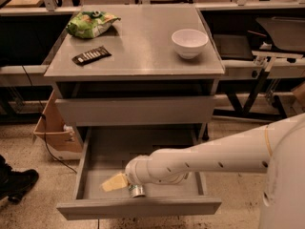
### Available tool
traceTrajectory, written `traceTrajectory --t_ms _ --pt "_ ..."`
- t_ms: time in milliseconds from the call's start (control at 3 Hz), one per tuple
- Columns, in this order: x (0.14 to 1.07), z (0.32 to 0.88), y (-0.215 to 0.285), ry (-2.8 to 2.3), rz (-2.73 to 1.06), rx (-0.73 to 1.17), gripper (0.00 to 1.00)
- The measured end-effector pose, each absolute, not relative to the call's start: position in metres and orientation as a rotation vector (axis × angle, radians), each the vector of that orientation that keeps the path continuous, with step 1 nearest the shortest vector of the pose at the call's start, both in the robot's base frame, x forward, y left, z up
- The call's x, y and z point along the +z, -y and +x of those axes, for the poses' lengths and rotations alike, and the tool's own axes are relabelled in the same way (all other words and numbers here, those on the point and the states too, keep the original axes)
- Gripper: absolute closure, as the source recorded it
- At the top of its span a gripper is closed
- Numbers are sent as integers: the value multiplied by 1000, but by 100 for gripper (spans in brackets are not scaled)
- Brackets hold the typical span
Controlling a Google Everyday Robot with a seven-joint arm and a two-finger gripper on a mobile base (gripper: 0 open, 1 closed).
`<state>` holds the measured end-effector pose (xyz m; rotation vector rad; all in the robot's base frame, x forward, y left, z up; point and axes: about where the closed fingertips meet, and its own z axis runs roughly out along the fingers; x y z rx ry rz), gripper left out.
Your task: Pick 7up can from middle drawer and place on counter
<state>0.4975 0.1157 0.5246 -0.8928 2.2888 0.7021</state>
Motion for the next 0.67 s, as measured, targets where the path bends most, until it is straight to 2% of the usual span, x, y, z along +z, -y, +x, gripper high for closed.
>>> traceTrajectory --t_ms 667 --pt "440 496 -89 -2352 -814 639 0"
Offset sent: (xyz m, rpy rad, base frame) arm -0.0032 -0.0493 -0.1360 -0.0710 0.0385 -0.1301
